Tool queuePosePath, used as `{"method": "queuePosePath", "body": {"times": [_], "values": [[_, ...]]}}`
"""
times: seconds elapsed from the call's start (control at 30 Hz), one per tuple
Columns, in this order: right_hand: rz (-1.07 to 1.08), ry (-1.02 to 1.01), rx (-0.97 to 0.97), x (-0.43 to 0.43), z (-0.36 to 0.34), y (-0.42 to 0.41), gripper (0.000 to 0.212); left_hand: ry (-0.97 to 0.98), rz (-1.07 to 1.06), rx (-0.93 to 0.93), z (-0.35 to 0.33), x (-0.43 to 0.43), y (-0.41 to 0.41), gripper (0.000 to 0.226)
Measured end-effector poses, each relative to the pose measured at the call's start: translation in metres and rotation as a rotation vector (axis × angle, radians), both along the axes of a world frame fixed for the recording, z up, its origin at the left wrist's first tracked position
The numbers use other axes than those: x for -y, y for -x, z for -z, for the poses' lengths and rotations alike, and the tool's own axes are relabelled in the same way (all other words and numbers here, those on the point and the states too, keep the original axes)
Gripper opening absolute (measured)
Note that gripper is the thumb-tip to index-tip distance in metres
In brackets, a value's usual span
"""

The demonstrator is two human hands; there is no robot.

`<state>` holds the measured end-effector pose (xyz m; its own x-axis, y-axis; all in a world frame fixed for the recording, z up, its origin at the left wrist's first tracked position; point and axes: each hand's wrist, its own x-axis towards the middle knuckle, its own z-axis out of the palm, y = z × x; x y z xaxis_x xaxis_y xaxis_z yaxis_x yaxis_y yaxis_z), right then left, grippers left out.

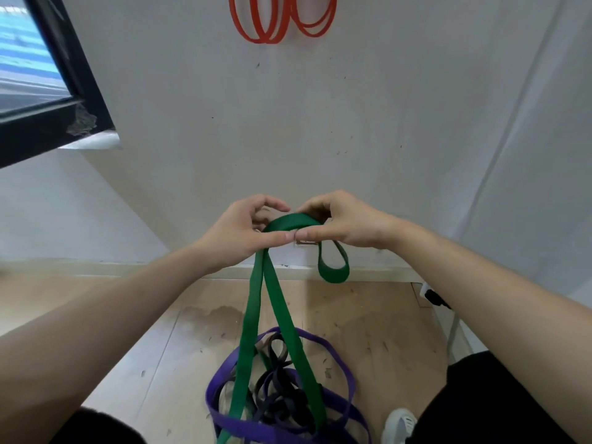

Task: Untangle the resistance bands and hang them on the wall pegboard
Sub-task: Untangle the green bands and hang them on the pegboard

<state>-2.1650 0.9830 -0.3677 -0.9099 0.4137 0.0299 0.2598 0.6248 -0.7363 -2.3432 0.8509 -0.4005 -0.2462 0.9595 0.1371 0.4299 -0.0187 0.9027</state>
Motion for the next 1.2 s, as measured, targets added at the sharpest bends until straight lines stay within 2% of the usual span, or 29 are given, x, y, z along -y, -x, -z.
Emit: {"method": "queuePosePath", "body": {"times": [0.1,0.33,0.5,0.67,0.8,1.0,1.2], "values": [[0.028,0.018,-0.074,0.0,-0.007,0.001,0.025,-0.003,-0.005,0.009,0.006,-0.002,-0.007,0.044],[0.129,0.172,-0.382,-0.002,-0.023,-0.003,0.015,0.08,0.043,0.011,0.023,-0.008,-0.03,0.025],[0.238,0.272,-0.623,-0.007,-0.036,-0.01,0.01,0.155,0.09,0.071,0.034,-0.009,-0.034,0.03],[0.342,0.308,-0.741,-0.023,-0.036,-0.017,0.007,0.137,0.053,0.134,0.029,-0.015,-0.032,0.022],[0.411,0.313,-0.674,-0.044,-0.026,-0.028,0.006,0.087,0.013,0.179,0.016,-0.013,-0.016,0.023],[0.38,0.279,-0.366,-0.064,-0.003,-0.044,0.007,-0.01,-0.088,0.197,0.001,-0.013,-0.002,0.022],[0.237,0.266,-0.008,-0.065,0.014,-0.049,0.032,-0.121,-0.109,0.19,-0.018,-0.009,0.006,0.01]]}}
